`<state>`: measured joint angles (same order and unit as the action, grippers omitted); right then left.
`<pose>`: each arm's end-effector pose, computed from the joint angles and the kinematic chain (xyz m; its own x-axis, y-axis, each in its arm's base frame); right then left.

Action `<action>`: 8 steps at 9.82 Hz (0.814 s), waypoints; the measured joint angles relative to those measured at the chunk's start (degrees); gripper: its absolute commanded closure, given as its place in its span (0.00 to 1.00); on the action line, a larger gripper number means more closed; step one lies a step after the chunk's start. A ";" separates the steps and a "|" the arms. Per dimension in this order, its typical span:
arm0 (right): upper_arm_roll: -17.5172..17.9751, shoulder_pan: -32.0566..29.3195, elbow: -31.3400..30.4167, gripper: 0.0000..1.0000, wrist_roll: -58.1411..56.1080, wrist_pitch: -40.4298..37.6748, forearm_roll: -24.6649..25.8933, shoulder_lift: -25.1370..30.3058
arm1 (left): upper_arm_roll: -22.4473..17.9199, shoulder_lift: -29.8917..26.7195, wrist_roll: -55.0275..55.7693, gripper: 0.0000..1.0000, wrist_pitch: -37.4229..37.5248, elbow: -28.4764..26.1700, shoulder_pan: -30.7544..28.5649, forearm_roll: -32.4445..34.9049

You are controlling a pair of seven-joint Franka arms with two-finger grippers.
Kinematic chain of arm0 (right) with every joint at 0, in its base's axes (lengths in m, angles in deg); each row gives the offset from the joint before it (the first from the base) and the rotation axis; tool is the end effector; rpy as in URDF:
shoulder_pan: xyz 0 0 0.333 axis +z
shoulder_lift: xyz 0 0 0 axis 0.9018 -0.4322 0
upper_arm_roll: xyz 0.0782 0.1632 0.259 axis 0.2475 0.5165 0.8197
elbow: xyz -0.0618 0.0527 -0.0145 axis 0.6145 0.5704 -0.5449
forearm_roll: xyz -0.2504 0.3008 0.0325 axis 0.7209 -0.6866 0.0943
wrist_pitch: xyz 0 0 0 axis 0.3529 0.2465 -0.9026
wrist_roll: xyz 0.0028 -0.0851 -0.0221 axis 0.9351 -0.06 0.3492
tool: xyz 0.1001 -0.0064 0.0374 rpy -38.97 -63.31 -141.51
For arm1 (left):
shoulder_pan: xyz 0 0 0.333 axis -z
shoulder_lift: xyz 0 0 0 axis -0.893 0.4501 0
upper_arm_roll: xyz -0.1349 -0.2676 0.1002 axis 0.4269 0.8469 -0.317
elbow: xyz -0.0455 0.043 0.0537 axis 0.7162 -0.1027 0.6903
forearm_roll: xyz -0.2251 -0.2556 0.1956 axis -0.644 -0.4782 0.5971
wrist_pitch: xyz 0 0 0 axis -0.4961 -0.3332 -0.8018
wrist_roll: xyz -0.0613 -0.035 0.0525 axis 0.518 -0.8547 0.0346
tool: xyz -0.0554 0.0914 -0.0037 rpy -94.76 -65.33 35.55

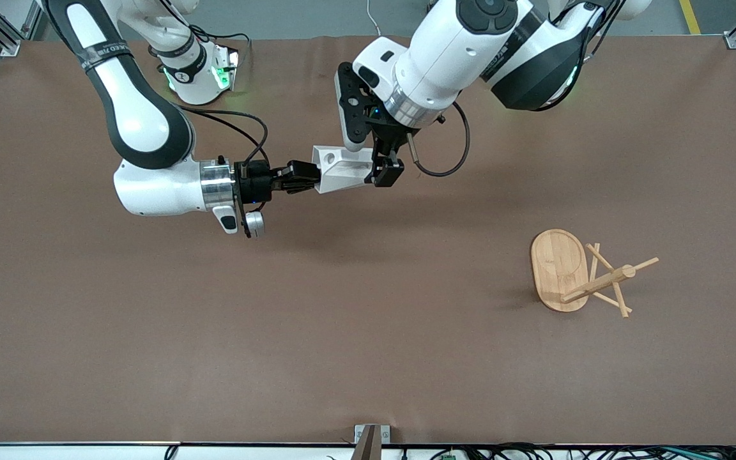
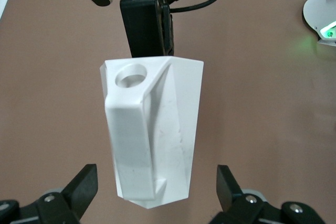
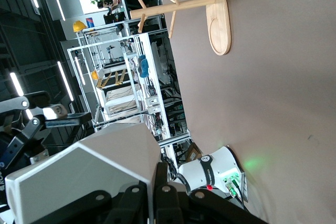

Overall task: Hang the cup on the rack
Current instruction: 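Grasp the cup with the left gripper beside the right gripper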

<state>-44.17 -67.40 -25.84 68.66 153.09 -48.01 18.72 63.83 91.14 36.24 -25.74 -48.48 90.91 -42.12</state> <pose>0.5380 0.3028 0.3982 0.9654 0.1481 -0.2145 -0.1724 -0.2547 -0.9515 0.4961 -0.4675 0.5596 0.1518 -0.9158 0.3719 -0.9875 -0.1239 0.0979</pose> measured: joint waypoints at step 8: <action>2.03 0.10 -0.21 0.98 -0.04 0.58 -1.14 0.11 | 0.09 1.42 0.11 0.50 0.44 0.07 0.10 -0.25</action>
<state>-42.14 -67.30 -26.06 68.61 153.66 -49.15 18.83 63.92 92.56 36.36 -25.30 -48.41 91.01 -42.37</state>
